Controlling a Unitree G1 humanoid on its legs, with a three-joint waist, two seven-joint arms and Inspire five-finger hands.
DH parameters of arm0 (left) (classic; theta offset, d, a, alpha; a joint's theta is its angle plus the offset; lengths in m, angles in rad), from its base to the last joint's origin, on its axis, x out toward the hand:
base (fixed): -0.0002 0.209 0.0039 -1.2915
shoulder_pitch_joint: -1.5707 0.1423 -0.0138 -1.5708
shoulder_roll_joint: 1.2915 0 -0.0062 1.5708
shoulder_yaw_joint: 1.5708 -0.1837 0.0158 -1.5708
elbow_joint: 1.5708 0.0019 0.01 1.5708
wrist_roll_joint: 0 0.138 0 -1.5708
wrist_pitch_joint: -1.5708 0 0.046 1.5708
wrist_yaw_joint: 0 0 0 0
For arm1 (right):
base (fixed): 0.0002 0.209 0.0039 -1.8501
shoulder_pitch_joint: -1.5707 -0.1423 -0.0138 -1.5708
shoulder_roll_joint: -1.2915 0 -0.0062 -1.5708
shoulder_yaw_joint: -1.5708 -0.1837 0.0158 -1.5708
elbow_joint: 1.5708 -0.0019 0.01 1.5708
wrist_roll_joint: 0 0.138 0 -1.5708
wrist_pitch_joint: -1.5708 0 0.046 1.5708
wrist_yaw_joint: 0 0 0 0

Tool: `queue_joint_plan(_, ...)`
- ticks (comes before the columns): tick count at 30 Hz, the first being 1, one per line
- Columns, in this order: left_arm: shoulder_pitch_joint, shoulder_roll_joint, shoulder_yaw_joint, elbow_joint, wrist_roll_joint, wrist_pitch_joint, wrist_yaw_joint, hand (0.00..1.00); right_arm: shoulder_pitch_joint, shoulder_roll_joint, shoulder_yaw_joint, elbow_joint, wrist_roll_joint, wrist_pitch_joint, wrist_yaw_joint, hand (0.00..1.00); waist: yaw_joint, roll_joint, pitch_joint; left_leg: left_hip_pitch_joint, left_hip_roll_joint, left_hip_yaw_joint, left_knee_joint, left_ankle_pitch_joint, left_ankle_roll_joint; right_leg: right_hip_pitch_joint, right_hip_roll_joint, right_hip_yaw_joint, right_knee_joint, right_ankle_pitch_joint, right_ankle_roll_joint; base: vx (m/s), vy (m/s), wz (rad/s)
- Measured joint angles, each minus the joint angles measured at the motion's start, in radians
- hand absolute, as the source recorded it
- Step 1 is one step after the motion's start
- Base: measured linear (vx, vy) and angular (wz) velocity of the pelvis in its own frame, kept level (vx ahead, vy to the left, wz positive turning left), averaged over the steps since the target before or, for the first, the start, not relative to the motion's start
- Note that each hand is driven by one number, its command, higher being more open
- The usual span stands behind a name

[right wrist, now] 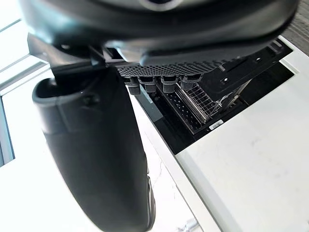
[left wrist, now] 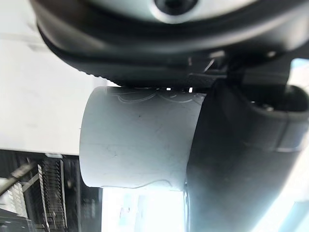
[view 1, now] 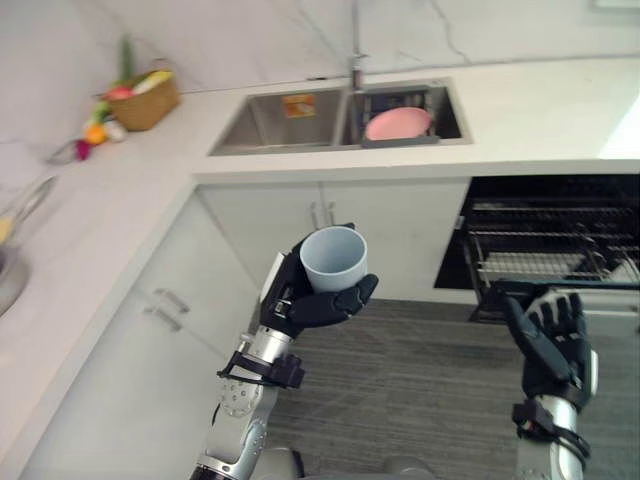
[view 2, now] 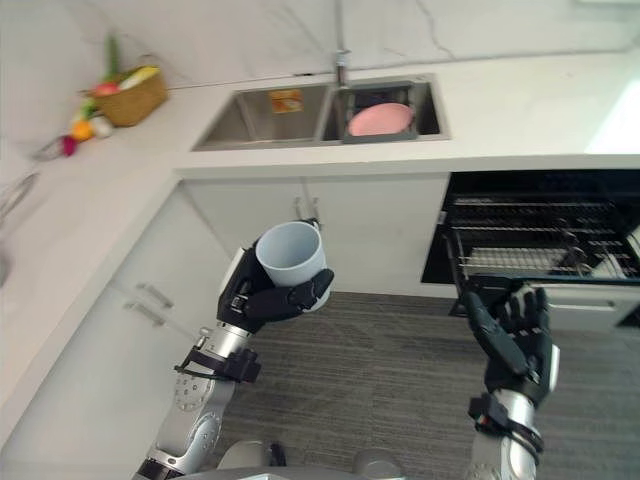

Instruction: Walk over to the sink, pick up the cup, carry it to the dishwasher, place the cup inside the dishwasher, then close the dishwasher door

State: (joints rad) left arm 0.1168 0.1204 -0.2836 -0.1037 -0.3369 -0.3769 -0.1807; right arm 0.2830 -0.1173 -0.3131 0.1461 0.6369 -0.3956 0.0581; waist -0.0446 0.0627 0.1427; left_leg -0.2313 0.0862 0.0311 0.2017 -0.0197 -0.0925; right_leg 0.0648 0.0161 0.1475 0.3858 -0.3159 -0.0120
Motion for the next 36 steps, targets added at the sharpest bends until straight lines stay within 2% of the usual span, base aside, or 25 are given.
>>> queue_joint_plan(1, 0.029, -0.001, 0.009, -0.013, -0.003, -0.009, -0.001, 0.00, 0.006, -0.014, 0.000, 0.000, -0.003, 0.002, -0.015, 1.00, 0.007, 0.015, -0.012, 0.013, 0.001, -0.017, 0.022, 0.101, 0.019, 0.019, 0.004, 0.015, 0.013, -0.032, 0.030, 0.49, 0.333, -1.41)
queue_joint_plan(2, 0.047, 0.013, 0.022, -0.014, -0.007, -0.019, 0.006, 0.00, 0.014, 0.006, -0.002, -0.012, -0.004, 0.006, -0.032, 1.00, -0.003, -0.018, -0.030, 0.017, -0.021, 0.027, 0.081, 0.020, 0.039, 0.016, -0.046, -0.003, 0.040, -0.054, 0.043, 0.47, 0.313, -1.28)
queue_joint_plan(3, 0.047, 0.017, 0.027, -0.014, -0.006, -0.019, 0.012, 0.00, 0.022, 0.009, -0.008, -0.023, -0.004, 0.006, -0.035, 1.00, -0.012, -0.033, -0.032, 0.016, -0.035, 0.049, 0.099, -0.007, 0.055, 0.007, -0.068, -0.024, 0.063, -0.056, 0.053, 0.47, 0.347, -0.88)
queue_joint_plan(5, 0.039, 0.011, 0.054, -0.017, 0.000, -0.019, 0.054, 0.00, 0.016, 0.013, -0.036, -0.044, 0.011, 0.019, -0.033, 1.00, -0.027, -0.068, -0.022, 0.054, -0.077, 0.150, 0.118, -0.065, 0.091, -0.107, -0.178, -0.122, 0.268, -0.040, 0.145, 0.40, 0.341, -0.87)
queue_joint_plan(6, 0.037, 0.010, 0.057, -0.017, 0.007, -0.019, 0.074, 0.00, 0.013, 0.012, -0.039, -0.044, 0.011, 0.026, -0.031, 1.00, -0.028, -0.070, -0.020, 0.064, -0.082, 0.173, 0.132, -0.086, 0.100, -0.135, -0.206, -0.151, 0.330, -0.023, 0.174, 0.29, 0.280, -0.99)
queue_joint_plan(7, 0.033, 0.010, 0.060, -0.017, 0.024, -0.017, 0.113, 0.00, 0.011, 0.014, -0.042, -0.043, 0.009, 0.039, -0.030, 1.00, -0.031, -0.071, -0.019, 0.092, -0.083, 0.211, 0.165, -0.133, 0.116, -0.174, -0.256, -0.208, 0.435, 0.034, 0.184, 0.27, 0.262, -0.95)
queue_joint_plan(8, 0.032, 0.011, 0.062, -0.019, 0.030, -0.013, 0.150, 0.00, 0.010, 0.017, -0.023, -0.035, 0.007, 0.049, -0.028, 1.00, -0.032, -0.069, -0.017, 0.142, -0.076, 0.238, 0.167, -0.166, 0.130, -0.201, -0.297, -0.257, 0.520, 0.125, 0.169, 0.27, 0.247, -0.91)
queue_joint_plan(9, 0.030, 0.010, 0.062, -0.021, 0.040, -0.010, 0.171, 0.00, 0.010, 0.019, -0.014, -0.028, 0.007, 0.054, -0.021, 1.00, -0.033, -0.066, -0.016, 0.171, -0.069, 0.247, 0.156, -0.175, 0.133, -0.211, -0.311, -0.279, 0.553, 0.182, 0.157, 0.20, 0.171, -0.75)
queue_joint_plan(10, 0.028, 0.012, 0.063, -0.030, 0.044, -0.007, 0.204, 0.00, 0.009, 0.023, 0.003, -0.020, 0.008, 0.060, -0.007, 1.00, -0.039, -0.061, -0.013, 0.213, -0.058, 0.264, 0.126, -0.185, 0.133, -0.224, -0.333, -0.319, 0.596, 0.197, 0.129, 0.16, 0.129, -0.60)
queue_joint_plan(12, 0.021, 0.007, 0.087, -0.063, 0.044, -0.007, 0.262, 0.00, -0.008, 0.034, 0.030, -0.017, 0.009, 0.064, 0.031, 1.00, -0.041, -0.053, -0.008, 0.273, -0.027, 0.303, 0.065, -0.191, 0.124, -0.285, -0.348, -0.427, 0.596, 0.105, 0.076, 0.19, 0.108, -0.66)
queue_joint_plan(13, 0.011, 0.005, 0.093, -0.066, 0.044, -0.009, 0.277, 0.00, -0.014, 0.036, 0.034, -0.018, 0.007, 0.064, 0.042, 1.00, -0.041, -0.049, -0.006, 0.287, -0.013, 0.313, 0.052, -0.191, 0.123, -0.300, -0.342, -0.483, 0.517, 0.081, 0.076, 0.19, 0.026, -0.52)
queue_joint_plan(15, -0.015, 0.007, 0.122, -0.062, 0.044, -0.009, 0.294, 0.00, -0.032, 0.035, 0.021, -0.037, 0.003, 0.065, 0.050, 1.00, -0.043, -0.046, -0.003, 0.297, 0.008, 0.327, 0.042, -0.201, 0.106, -0.356, -0.321, -0.532, 0.264, 0.079, 0.073, 0.20, -0.061, -0.26)
queue_joint_plan(16, -0.019, 0.008, 0.129, -0.057, 0.044, -0.009, 0.296, 0.00, -0.044, 0.034, 0.006, -0.041, 0.002, 0.065, 0.050, 1.00, -0.044, -0.043, 0.000, 0.302, 0.014, 0.334, 0.042, -0.207, 0.096, -0.378, -0.322, -0.531, 0.182, 0.101, 0.065, 0.20, -0.118, -0.11)
queue_joint_plan(18, -0.015, 0.019, 0.139, -0.047, 0.044, -0.010, 0.309, 0.00, -0.064, 0.032, -0.017, -0.043, 0.002, 0.065, 0.047, 1.00, -0.043, -0.045, 0.007, 0.326, 0.016, 0.344, 0.043, -0.218, 0.077, -0.388, -0.329, -0.546, 0.042, 0.187, 0.047, 0.20, -0.135, -0.08)
queue_joint_plan(19, -0.006, 0.029, 0.145, -0.047, 0.043, -0.012, 0.314, 0.00, -0.066, 0.028, -0.022, -0.057, 0.001, 0.067, 0.047, 1.00, -0.040, -0.062, 0.011, 0.361, 0.007, 0.345, 0.047, -0.249, 0.025, -0.376, -0.349, -0.588, -0.037, 0.340, -0.001, 0.28, -0.213, -0.23)
queue_joint_plan(20, 0.002, 0.017, 0.159, -0.026, 0.042, -0.019, 0.315, 0.00, -0.077, 0.005, -0.017, -0.060, 0.000, 0.077, 0.044, 1.00, -0.033, -0.053, 0.027, 0.387, 0.023, 0.353, 0.074, -0.285, 0.001, -0.373, -0.354, -0.602, 0.011, 0.393, 0.007, 0.27, -0.217, -0.21)
queue_joint_plan(22, 0.010, -0.029, 0.156, -0.019, 0.040, -0.019, 0.309, 0.00, -0.075, -0.020, -0.011, -0.081, -0.003, 0.093, 0.031, 1.00, -0.032, -0.016, 0.024, 0.382, 0.063, 0.343, 0.092, -0.308, -0.006, -0.377, -0.325, -0.637, 0.044, 0.338, -0.008, 0.24, -0.188, -0.14)
queue_joint_plan(23, 0.007, -0.041, 0.153, -0.021, 0.041, -0.019, 0.299, 0.00, -0.076, -0.013, -0.009, -0.089, -0.004, 0.102, 0.021, 1.00, -0.033, -0.010, 0.027, 0.385, 0.081, 0.334, 0.101, -0.320, -0.004, -0.379, -0.315, -0.639, 0.073, 0.305, -0.011, 0.20, -0.155, -0.07)
queue_joint_plan(24, 0.007, -0.044, 0.149, -0.021, 0.041, -0.019, 0.294, 0.00, -0.073, -0.006, -0.006, -0.092, -0.006, 0.105, 0.017, 1.00, -0.032, -0.011, 0.029, 0.390, 0.089, 0.332, 0.103, -0.327, -0.005, -0.380, -0.312, -0.642, 0.092, 0.286, -0.013, 0.15, -0.138, -0.02)
queue_joint_plan(26, 0.010, -0.044, 0.130, -0.021, 0.044, -0.016, 0.290, 0.00, -0.059, 0.015, -0.001, -0.110, -0.013, 0.109, 0.012, 1.00, -0.031, -0.015, 0.033, 0.411, 0.110, 0.332, 0.122, -0.352, -0.032, -0.383, -0.314, -0.644, 0.166, 0.226, -0.014, 0.11, -0.112, -0.02)
queue_joint_plan(29, 0.010, -0.044, 0.118, -0.022, 0.044, -0.016, 0.295, 0.00, -0.051, 0.016, 0.012, -0.119, -0.012, 0.109, 0.013, 1.00, -0.031, -0.013, 0.033, 0.415, 0.117, 0.331, 0.152, -0.376, -0.049, -0.398, -0.334, -0.633, 0.248, 0.170, -0.007, 0.10, -0.036, 0.02)
queue_joint_plan(33, 0.010, -0.037, 0.122, -0.022, 0.045, -0.016, 0.315, 0.00, -0.053, 0.012, 0.016, -0.125, -0.011, 0.109, 0.025, 1.00, -0.026, -0.007, 0.031, 0.426, 0.139, 0.334, 0.175, -0.377, -0.046, -0.401, -0.330, -0.635, 0.296, 0.105, 0.001, 0.11, -0.035, 0.01)
queue_joint_plan(34, 0.012, -0.032, 0.122, -0.021, 0.045, -0.016, 0.321, 0.00, -0.058, 0.010, 0.016, -0.126, -0.012, 0.109, 0.033, 1.00, -0.022, -0.007, 0.031, 0.406, 0.154, 0.333, 0.228, -0.369, -0.025, -0.400, -0.324, -0.635, 0.298, 0.091, 0.004, 0.16, -0.098, -0.10)
queue_joint_plan(35, 0.017, -0.024, 0.121, -0.018, 0.046, -0.017, 0.335, 0.00, -0.061, 0.010, 0.015, -0.132, -0.012, 0.110, 0.049, 1.00, -0.017, -0.005, 0.029, 0.343, 0.186, 0.327, 0.366, -0.332, 0.058, -0.389, -0.306, -0.636, 0.281, 0.077, -0.001, 0.17, -0.120, -0.13)
queue_joint_plan(36, 0.019, -0.024, 0.121, -0.016, 0.046, -0.017, 0.337, 0.00, -0.061, 0.009, 0.015, -0.134, -0.012, 0.110, 0.057, 1.00, -0.016, 0.000, 0.028, 0.309, 0.205, 0.317, 0.436, -0.306, 0.101, -0.378, -0.294, -0.639, 0.267, 0.071, -0.008, 0.19, -0.149, -0.15)
